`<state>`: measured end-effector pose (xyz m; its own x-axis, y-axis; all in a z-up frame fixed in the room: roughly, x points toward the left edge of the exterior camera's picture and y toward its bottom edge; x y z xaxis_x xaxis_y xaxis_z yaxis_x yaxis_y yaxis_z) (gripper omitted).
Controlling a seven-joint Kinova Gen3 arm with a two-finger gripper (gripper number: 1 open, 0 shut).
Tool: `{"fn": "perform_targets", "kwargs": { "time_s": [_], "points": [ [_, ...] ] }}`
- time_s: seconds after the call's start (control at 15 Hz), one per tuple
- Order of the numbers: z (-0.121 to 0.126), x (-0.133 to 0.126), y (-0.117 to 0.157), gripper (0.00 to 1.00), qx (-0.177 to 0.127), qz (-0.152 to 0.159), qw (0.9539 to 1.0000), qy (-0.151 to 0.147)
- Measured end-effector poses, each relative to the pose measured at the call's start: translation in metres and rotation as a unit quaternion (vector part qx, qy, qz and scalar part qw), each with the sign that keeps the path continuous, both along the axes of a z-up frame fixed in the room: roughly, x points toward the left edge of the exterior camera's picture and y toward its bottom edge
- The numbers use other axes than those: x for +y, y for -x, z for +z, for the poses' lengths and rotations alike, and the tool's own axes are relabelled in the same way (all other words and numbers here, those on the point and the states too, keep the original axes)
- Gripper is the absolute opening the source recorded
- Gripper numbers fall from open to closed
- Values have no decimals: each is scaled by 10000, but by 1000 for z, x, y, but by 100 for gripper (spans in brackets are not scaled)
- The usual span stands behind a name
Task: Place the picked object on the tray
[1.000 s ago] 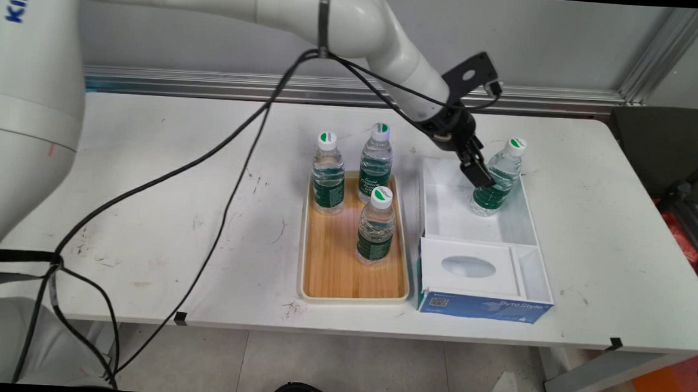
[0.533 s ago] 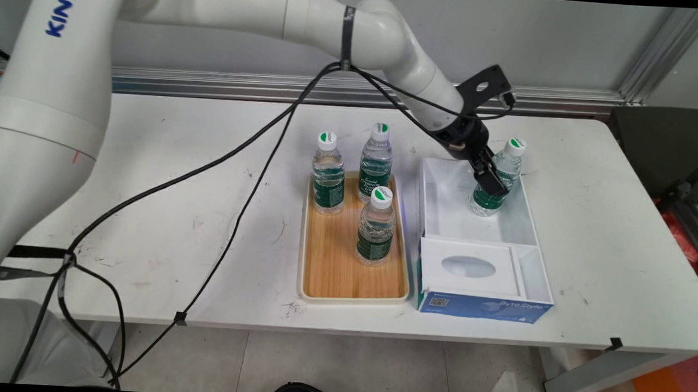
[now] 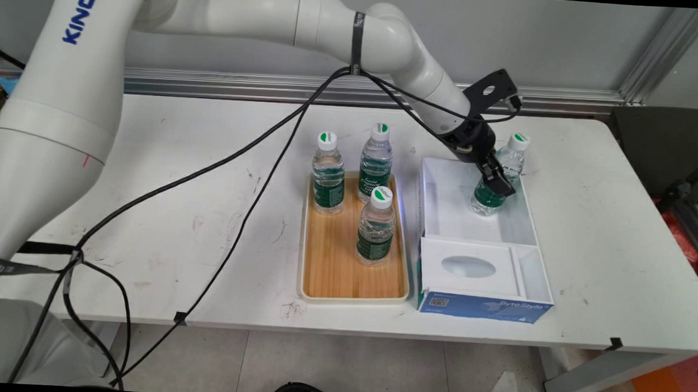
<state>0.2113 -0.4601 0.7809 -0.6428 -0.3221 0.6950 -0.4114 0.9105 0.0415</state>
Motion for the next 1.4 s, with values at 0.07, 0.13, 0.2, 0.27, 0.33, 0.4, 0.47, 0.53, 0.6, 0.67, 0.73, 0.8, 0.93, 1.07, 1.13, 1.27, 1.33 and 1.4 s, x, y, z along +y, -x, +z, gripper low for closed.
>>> {"fn": "perform_targets", "kwargs": {
  "time_s": [0.07, 0.13, 0.2, 0.27, 0.33, 0.4, 0.47, 0.53, 0.6, 0.67, 0.73, 0.8, 0.93, 1.07, 1.13, 1.27, 1.33, 1.4],
  "points": [
    [0, -1, 0, 0, 8, -1, 10000, -4],
    [1, -1, 0, 0, 10, -5, 10000, -8],
    [1, -1, 0, 0, 14, -8, 10000, -10],
    [3, -1, -1, 0, 17, -9, 10000, -13],
    [5, -1, -1, 0, 20, -14, 10000, -12],
    [8, -1, -3, 0, 26, -16, 10000, -5],
    [10, 0, -4, 0, 31, -14, 10000, 1],
    [16, 1, -6, 0, 41, -18, 10000, 17],
    [21, 2, -7, 0, 54, -21, 10000, 36],
    [29, 4, -9, 0, 68, -25, 10000, 64],
    [34, 5, -10, 0, 76, -26, 9999, 85],
    [42, 7, -13, 0, 86, -23, 9999, 119],
    [61, 12, -18, 0, 102, -32, 9997, 208],
    [79, 18, -24, 0, 100, -58, 9995, 293],
    [87, 22, -27, 0, 97, -69, 9994, 333],
    [104, 29, -33, 0, 92, -107, 9991, 411],
    [112, 34, -36, 0, 86, -125, 9989, 449],
    [121, 40, -40, 0, 74, -151, 9986, 494]
  ]
}}
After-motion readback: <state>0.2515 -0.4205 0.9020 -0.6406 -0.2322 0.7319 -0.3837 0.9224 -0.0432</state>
